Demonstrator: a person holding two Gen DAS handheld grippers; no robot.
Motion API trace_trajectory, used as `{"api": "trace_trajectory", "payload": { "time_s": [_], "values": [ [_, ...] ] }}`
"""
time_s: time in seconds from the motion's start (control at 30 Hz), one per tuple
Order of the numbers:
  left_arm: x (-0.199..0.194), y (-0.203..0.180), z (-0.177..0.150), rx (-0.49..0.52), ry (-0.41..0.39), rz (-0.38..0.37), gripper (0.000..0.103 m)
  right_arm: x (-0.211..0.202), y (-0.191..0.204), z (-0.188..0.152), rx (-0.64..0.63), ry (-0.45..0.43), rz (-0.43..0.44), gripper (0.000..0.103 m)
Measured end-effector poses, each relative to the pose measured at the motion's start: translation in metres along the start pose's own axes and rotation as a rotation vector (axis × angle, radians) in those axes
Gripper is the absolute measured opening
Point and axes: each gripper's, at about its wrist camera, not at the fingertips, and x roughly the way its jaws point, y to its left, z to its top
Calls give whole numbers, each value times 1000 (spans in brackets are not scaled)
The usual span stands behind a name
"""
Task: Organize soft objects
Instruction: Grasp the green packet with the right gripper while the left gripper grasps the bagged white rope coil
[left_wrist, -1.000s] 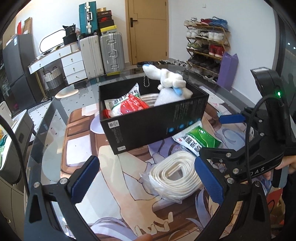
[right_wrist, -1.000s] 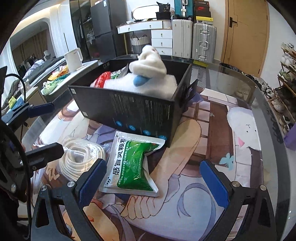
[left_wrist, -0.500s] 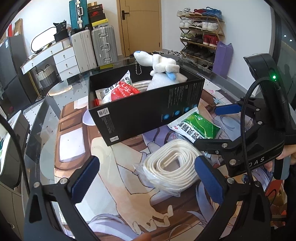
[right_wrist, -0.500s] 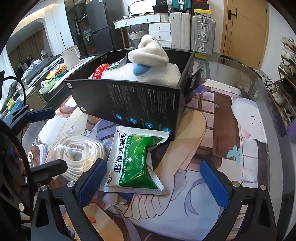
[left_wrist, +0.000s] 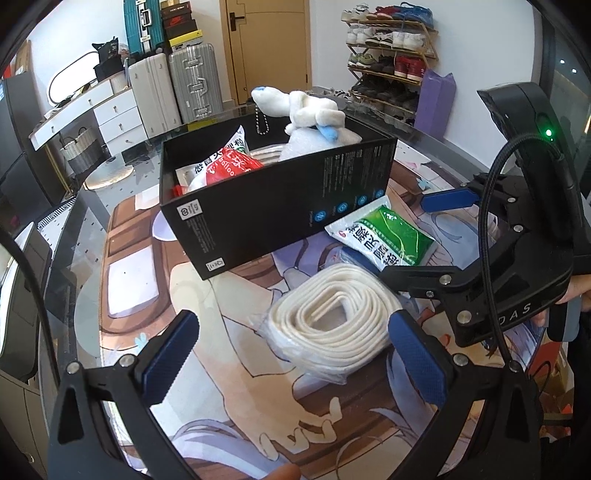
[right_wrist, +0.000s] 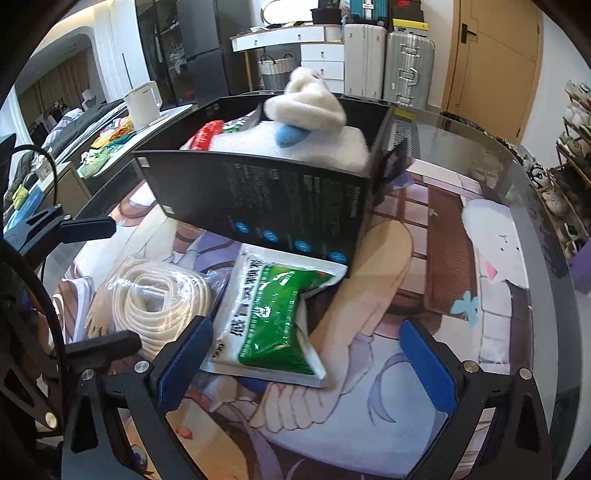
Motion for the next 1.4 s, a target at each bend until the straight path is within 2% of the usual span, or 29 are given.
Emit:
{"api": "trace_trajectory", "payload": {
  "time_s": [0.23, 0.43, 0.83, 1.0, 1.1, 1.2, 1.4],
  "values": [
    [3, 0, -3, 15, 25, -6, 103, 5, 4, -1, -14, 15, -21, 102],
    [6, -2, -2, 17, 36, -41, 103, 6, 1, -2, -9, 21, -40, 102],
    [19, -9, -4, 20, 68, -8, 103, 6, -1, -1, -2, 15, -39, 102],
    [23, -9, -3, 16, 75, -19, 102, 5, 6, -3, -23, 7, -29, 102],
    [24, -8, -2, 11, 72, -25, 102, 4, 5, -3, -21, 0, -30, 96],
    [23, -8, -2, 13, 67, -27, 101, 1, 4, -2, -20, -8, -29, 84],
    [21, -12, -3, 29, 52, -45, 91, -2, 9, -1, -52, -11, 1, 64]
  ]
}}
